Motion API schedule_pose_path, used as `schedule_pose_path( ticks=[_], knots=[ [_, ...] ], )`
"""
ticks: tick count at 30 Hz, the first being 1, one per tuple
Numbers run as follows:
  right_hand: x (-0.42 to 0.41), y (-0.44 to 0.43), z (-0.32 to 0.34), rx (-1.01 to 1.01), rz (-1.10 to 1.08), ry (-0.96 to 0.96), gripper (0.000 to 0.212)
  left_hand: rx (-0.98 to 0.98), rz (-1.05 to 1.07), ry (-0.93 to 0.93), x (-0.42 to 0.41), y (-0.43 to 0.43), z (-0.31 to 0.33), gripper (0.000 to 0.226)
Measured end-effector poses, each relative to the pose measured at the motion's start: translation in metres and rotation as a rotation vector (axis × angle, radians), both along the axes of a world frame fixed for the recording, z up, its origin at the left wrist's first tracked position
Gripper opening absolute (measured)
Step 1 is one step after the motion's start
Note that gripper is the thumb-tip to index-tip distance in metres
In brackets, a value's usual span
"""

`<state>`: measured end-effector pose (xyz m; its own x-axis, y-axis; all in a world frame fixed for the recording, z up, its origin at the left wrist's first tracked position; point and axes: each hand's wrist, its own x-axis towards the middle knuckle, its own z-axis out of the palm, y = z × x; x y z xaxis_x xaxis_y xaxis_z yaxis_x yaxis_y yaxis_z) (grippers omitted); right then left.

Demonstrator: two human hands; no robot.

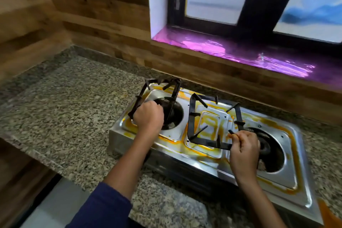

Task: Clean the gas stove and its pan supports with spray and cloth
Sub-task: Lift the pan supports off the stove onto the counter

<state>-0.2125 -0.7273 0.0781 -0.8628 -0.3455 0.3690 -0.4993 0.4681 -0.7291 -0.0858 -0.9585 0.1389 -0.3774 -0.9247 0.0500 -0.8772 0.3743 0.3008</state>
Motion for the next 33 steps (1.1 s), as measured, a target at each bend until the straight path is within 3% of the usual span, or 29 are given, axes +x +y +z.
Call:
schedule_pose_path(
  ticks=[4, 10, 20, 27, 33],
  knots=[
    [0.018, -0.04, -0.001, -0.022, 0.044, 0.02, 0.021, -0.071, -0.003, 0.055, 0.043, -0.028, 0.015, 0.036],
    [0.074, -0.132, -0.002, -0.054, 0.107, 0.029, 0.018, -0.144, 0.014, -0.032, 0.129, -0.106, 0.012, 0.034],
    [0.191, -0.301, -0.02, 0.019, 0.254, 0.017, 0.015, 0.019, 0.151, -0.299, 0.274, -0.246, -0.065, 0.032],
    [0.25, -0.376, -0.049, 0.234, 0.212, -0.066, 0.013, 0.161, 0.176, -0.314, 0.304, -0.292, -0.104, 0.026],
    [0.27, -0.397, -0.077, 0.377, 0.155, -0.166, 0.009, 0.192, 0.116, -0.255, 0.305, -0.307, -0.129, 0.034]
  ],
)
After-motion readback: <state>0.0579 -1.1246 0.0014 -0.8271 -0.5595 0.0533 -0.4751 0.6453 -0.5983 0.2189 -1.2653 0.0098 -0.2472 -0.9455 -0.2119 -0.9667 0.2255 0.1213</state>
